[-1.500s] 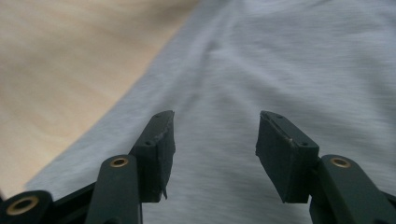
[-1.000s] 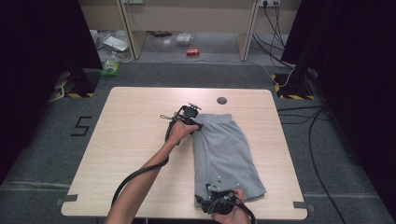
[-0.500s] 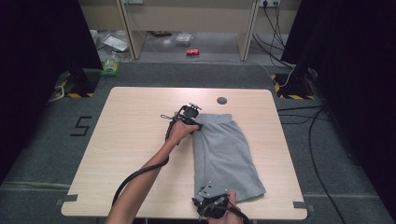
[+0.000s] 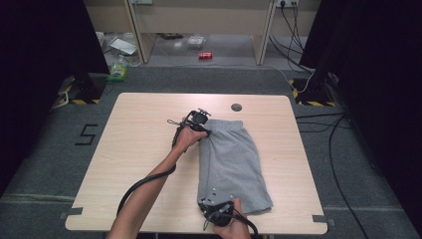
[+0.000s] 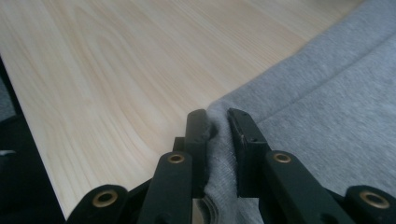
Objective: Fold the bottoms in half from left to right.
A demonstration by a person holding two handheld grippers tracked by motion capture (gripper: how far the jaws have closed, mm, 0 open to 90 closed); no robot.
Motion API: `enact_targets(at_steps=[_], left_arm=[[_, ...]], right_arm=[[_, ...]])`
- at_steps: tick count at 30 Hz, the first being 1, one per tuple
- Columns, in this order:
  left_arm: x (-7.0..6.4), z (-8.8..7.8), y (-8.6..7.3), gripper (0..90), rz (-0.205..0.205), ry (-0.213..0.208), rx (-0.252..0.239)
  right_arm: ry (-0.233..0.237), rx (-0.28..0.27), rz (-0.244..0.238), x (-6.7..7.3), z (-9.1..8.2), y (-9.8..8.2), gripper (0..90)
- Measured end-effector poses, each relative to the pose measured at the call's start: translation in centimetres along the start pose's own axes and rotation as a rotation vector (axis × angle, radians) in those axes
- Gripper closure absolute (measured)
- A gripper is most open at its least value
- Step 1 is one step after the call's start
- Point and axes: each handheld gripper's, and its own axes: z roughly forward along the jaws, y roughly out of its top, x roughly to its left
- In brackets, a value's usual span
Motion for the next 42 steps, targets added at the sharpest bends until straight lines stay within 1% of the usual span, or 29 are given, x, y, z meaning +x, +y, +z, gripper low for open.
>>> enact_targets(at_steps=[2,3,4,5,7,8,11,12,13,14,16,18,19,20,21,22,23,24,25,26,28,30,33,34,36,37,38,39,42], left_arm=[[0.9,-0.4,-0.5,65.3,-0.001,0.009,0.002],[1.2,-0.5,-0.7,65.3,-0.002,0.011,0.003],[1.8,-0.7,-1.0,65.3,-0.005,0.013,0.005],[2.2,-0.9,-1.3,65.3,-0.006,0.014,0.005],[3.1,-1.3,-1.9,65.3,-0.010,0.018,0.004],[3.5,-1.5,-2.2,65.3,-0.012,0.022,0.005],[4.7,-2.1,-3.0,65.3,-0.020,0.028,0.007],[5.1,-2.3,-3.2,65.3,-0.023,0.029,0.006],[5.4,-2.4,-3.5,65.3,-0.026,0.029,0.007],[5.8,-2.6,-3.7,65.2,-0.027,0.030,0.010],[6.3,-2.8,-4.0,65.2,-0.037,0.030,0.009],[6.7,-2.9,-4.3,65.1,-0.053,0.021,0.003],[6.8,-2.9,-4.4,65.2,-0.066,0.011,-0.003],[6.8,-2.9,-4.4,65.1,-0.070,0.008,-0.005],[6.8,-2.9,-4.4,65.1,-0.071,0.010,-0.003],[6.7,-2.9,-4.4,65.1,-0.064,0.015,-0.001],[6.6,-2.9,-4.3,65.2,-0.057,0.022,0.001],[6.6,-2.9,-4.3,65.2,-0.053,0.026,0.001],[6.5,-2.9,-4.3,65.2,-0.049,0.032,0.002],[6.5,-2.9,-4.3,65.2,-0.050,0.031,0.003],[6.6,-2.9,-4.4,65.2,-0.058,0.024,-0.002],[6.7,-2.9,-4.5,65.2,-0.072,0.014,-0.007],[6.8,-2.9,-4.5,65.0,-0.076,0.012,-0.008],[6.7,-2.9,-4.5,65.0,-0.076,0.013,-0.008],[6.8,-2.9,-4.5,64.9,-0.077,0.012,-0.007],[6.8,-2.9,-4.5,64.9,-0.078,0.012,-0.007],[6.8,-2.9,-4.5,64.8,-0.078,0.012,-0.008],[6.8,-2.9,-4.5,64.8,-0.079,0.012,-0.009],[6.8,-2.9,-4.5,64.8,-0.079,0.012,-0.008]], right_arm=[[0.023,-0.004,0.006,0.5,0.8,0.7,78.7],[0.031,-0.007,-0.003,0.8,1.2,1.0,78.7],[0.045,-0.004,0.005,1.0,1.5,1.3,78.7],[0.054,-0.010,-0.004,1.3,2.0,1.7,78.7],[0.076,-0.010,0.009,1.9,2.8,2.3,78.6],[0.083,-0.012,0.003,2.2,3.2,2.6,78.5],[0.099,-0.010,0.008,3.2,4.1,3.4,78.2],[0.101,-0.015,-0.011,3.3,4.4,3.7,78.0],[0.107,-0.016,-0.010,3.6,4.7,3.9,77.6],[0.117,-0.013,0.003,4.0,4.9,4.1,77.1],[0.118,-0.020,-0.018,4.4,5.3,4.4,75.6],[0.125,-0.019,-0.015,4.9,5.5,4.7,73.0],[0.126,-0.021,-0.020,5.0,5.6,4.7,72.3],[0.127,-0.021,-0.028,5.3,5.6,4.7,71.7],[0.130,-0.022,-0.028,5.4,5.5,4.7,70.7],[0.140,-0.014,-0.005,5.6,5.4,4.6,69.8],[0.158,-0.020,-0.002,5.6,5.3,4.6,69.0],[0.171,-0.015,0.014,5.7,5.2,4.5,68.2],[0.183,-0.016,0.012,5.8,5.1,4.5,68.0],[0.191,-0.022,0.009,5.7,4.9,4.5,67.8],[0.191,-0.044,0.028,5.3,4.3,4.9,66.5],[0.169,-0.061,0.039,4.6,3.8,5.3,64.9],[0.123,-0.074,0.061,2.7,3.3,5.7,63.9],[0.114,-0.068,0.067,2.2,3.4,5.6,63.7],[0.101,-0.044,0.075,1.7,3.6,5.4,63.0],[0.103,-0.036,0.068,1.6,3.8,5.2,62.6],[0.104,-0.027,0.073,1.8,4.0,5.0,62.4],[0.110,-0.019,0.065,1.9,4.1,4.8,61.5],[0.112,0.003,0.029,3.1,4.6,4.4,59.1]])
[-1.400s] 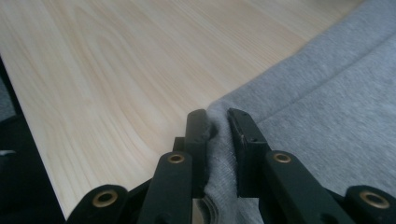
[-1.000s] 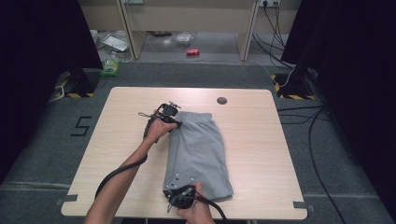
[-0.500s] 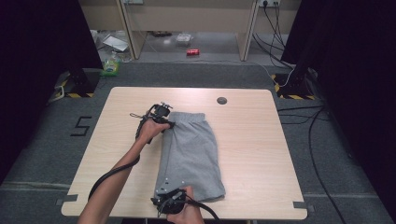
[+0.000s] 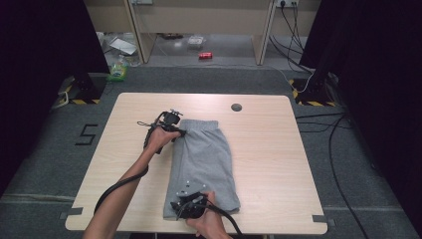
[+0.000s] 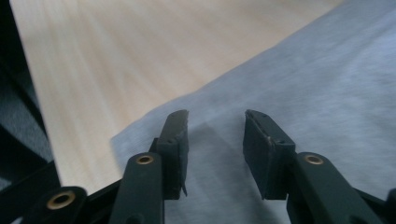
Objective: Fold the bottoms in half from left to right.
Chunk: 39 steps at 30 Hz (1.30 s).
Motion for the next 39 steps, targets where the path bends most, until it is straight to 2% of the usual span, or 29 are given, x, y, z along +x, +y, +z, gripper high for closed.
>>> enact_targets(at_steps=[3,5,6,8,10,11,12,15,18,26,28,30,34,39], left_arm=[[0.0,0.0,0.0,64.6,0.000,-0.001,-0.003],[0.0,0.0,-0.1,64.6,-0.002,-0.002,-0.005],[0.1,0.0,-0.1,64.5,-0.003,-0.004,-0.006],[0.0,0.0,-0.1,64.5,-0.003,-0.003,-0.006],[0.0,0.0,-0.1,64.5,-0.003,-0.003,-0.004],[0.1,0.0,-0.1,64.5,-0.003,-0.003,-0.004],[0.1,0.0,-0.1,64.5,-0.003,-0.004,-0.005],[0.0,0.0,0.0,64.5,-0.003,-0.002,-0.002],[0.0,0.0,-0.1,64.4,-0.006,0.000,-0.005],[0.0,0.0,0.0,64.5,-0.008,0.003,-0.002],[-0.1,0.0,0.0,64.5,-0.010,0.005,0.001],[-0.1,0.0,0.0,64.5,-0.011,0.007,0.000],[-0.1,0.0,0.0,64.5,-0.015,0.008,0.001],[-0.1,0.0,0.0,64.5,-0.016,0.009,0.002]], right_arm=[[-0.033,0.000,-0.068,1.6,0.3,-0.2,58.2],[-0.002,0.005,-0.059,2.3,0.2,-0.2,57.4],[0.011,0.009,-0.073,2.7,0.2,-0.3,54.7],[0.027,0.022,-0.070,3.2,0.2,-0.3,51.5],[0.043,0.009,-0.049,3.1,-0.3,0.0,51.5],[0.035,-0.006,-0.051,2.8,-0.7,0.4,51.4],[0.020,-0.023,-0.055,2.4,-1.1,0.7,51.2],[-0.015,-0.059,-0.023,0.6,-2.4,1.6,50.2],[-0.043,-0.075,0.018,-1.4,-3.3,2.1,49.4],[-0.179,-0.115,0.107,-7.4,-5.7,2.7,46.6],[-0.196,-0.115,0.128,-8.9,-6.1,2.8,46.0],[-0.218,-0.122,0.147,-10.2,-6.4,2.9,45.1],[-0.247,-0.102,0.174,-12.8,-6.5,3.1,43.9],[-0.275,-0.104,0.201,-15.0,-6.3,3.4,43.7]])
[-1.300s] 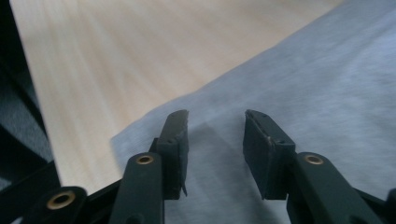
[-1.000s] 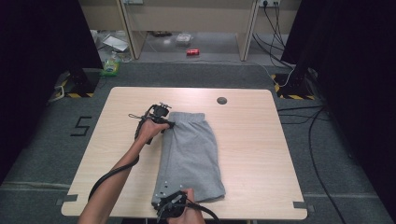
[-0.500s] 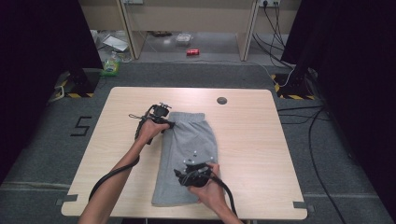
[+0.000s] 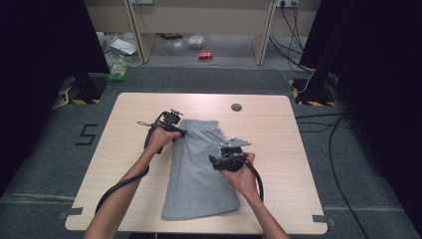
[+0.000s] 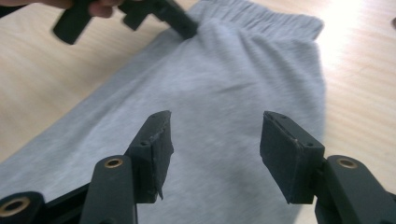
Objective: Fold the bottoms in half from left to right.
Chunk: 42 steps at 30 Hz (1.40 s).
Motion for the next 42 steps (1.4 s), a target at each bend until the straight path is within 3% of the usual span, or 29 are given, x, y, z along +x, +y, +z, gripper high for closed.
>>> enact_targets(at_steps=[19,26,42], left_arm=[[0.0,0.0,0.0,64.5,0.000,-0.001,0.000],[0.0,0.0,0.0,64.5,-0.002,0.000,0.000],[0.0,0.0,0.1,64.5,0.000,-0.002,0.007]], right_arm=[[-0.053,0.012,0.051,-3.5,3.0,2.6,42.9],[-0.050,0.011,0.087,-4.7,3.8,3.5,42.3],[-0.070,0.011,0.128,-6.3,4.9,4.6,40.5]])
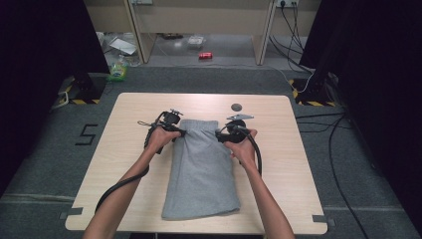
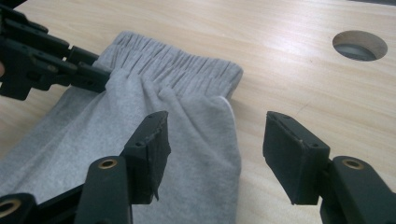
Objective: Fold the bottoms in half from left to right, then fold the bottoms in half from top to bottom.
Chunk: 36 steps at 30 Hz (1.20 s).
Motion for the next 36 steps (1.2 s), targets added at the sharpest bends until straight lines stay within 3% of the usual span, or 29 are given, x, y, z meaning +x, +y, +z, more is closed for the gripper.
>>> enact_targets(at_steps=[10,18,36], left_arm=[[0.0,0.0,0.0,64.5,-0.001,0.000,-0.002],[0.0,0.0,0.0,64.5,-0.002,0.001,-0.002],[0.0,0.0,0.0,64.5,-0.002,0.000,-0.004]], right_arm=[[-0.004,0.000,0.025,-0.5,1.2,1.3,38.8],[-0.004,0.036,0.035,-0.7,2.3,1.7,35.9],[0.018,0.088,0.071,-1.2,4.9,1.2,35.1]])
